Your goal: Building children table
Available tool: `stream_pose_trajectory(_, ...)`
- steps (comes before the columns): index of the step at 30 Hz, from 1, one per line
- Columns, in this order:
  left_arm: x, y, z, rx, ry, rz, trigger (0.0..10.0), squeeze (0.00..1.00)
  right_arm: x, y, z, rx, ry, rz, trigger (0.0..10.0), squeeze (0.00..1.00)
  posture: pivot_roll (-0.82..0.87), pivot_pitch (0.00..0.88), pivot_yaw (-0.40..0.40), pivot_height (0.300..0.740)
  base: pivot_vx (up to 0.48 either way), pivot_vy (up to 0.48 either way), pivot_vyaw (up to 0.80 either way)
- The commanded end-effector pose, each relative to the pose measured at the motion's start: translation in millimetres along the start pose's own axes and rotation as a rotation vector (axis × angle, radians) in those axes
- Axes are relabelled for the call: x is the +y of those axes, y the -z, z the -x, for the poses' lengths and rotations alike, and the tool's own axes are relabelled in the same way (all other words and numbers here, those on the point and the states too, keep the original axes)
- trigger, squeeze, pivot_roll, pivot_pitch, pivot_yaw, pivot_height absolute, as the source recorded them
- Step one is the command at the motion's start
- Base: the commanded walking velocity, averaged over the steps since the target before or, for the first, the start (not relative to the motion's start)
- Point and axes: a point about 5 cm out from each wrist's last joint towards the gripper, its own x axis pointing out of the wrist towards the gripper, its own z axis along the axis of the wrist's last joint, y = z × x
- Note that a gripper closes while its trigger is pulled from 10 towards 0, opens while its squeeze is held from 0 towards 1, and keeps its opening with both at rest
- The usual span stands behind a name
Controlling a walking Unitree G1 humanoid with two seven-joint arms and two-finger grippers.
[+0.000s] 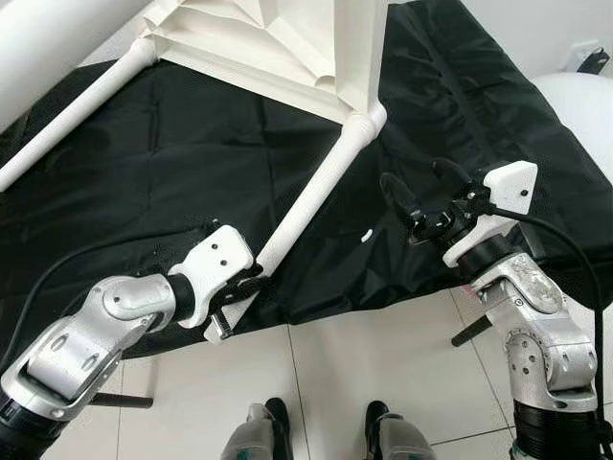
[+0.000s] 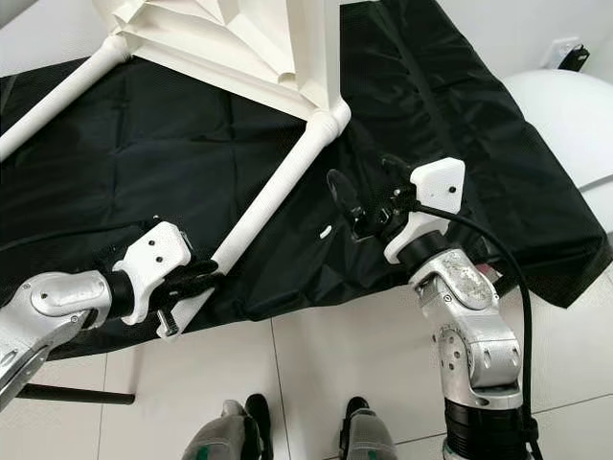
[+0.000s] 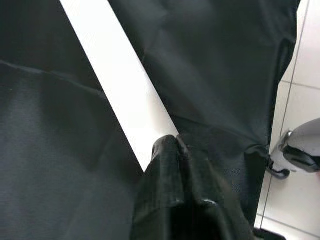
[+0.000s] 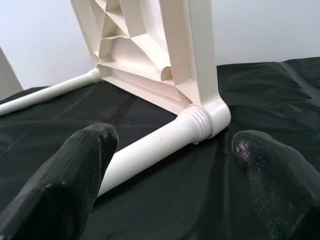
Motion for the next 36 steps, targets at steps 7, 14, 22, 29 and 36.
stream_pose_trajectory(7, -8.6, 30.8, -8.9, 0.173, 0.121, 0.041, 10.0, 0.0, 8.4, -3.0, 5.5, -0.009, 0.004, -0.026, 10.0, 0.0, -0.03, 0.362, 0.208, 0.74, 0.0, 0.0, 0.0)
stream_pose_trajectory(14, 2.4, 21.1, -8.6, 0.093, 0.077, 0.107, 10.0, 1.0, 11.4, -2.9, 9.6, -0.006, 0.017, -0.042, 10.0, 0.0, -0.02, 0.373, 0.212, 0.74, 0.0, 0.0, 0.0)
stream_pose_trajectory(22, 13.6, 17.8, -3.1, 0.065, 0.001, 0.135, 10.0, 1.0, 13.9, -5.3, 5.2, -0.006, -0.044, -0.054, 10.0, 0.0, -0.02, 0.355, 0.155, 0.74, 0.0, 0.0, 0.0)
stream_pose_trajectory(29, 11.7, 14.6, -2.4, 0.028, -0.037, 0.15, 10.0, 1.0, 16.9, -0.5, -2.5, 0.046, -0.147, -0.023, 10.0, 0.0, -0.02, 0.337, 0.101, 0.74, 0.0, 0.0, 0.0)
stream_pose_trajectory(36, 11.4, 10.4, -5.6, -0.005, -0.085, 0.161, 10.0, 1.0, 16.0, 2.8, -10.4, 0.068, -0.206, -0.017, 10.0, 0.0, -0.03, 0.304, 0.044, 0.74, 0.0, 0.0, 0.0)
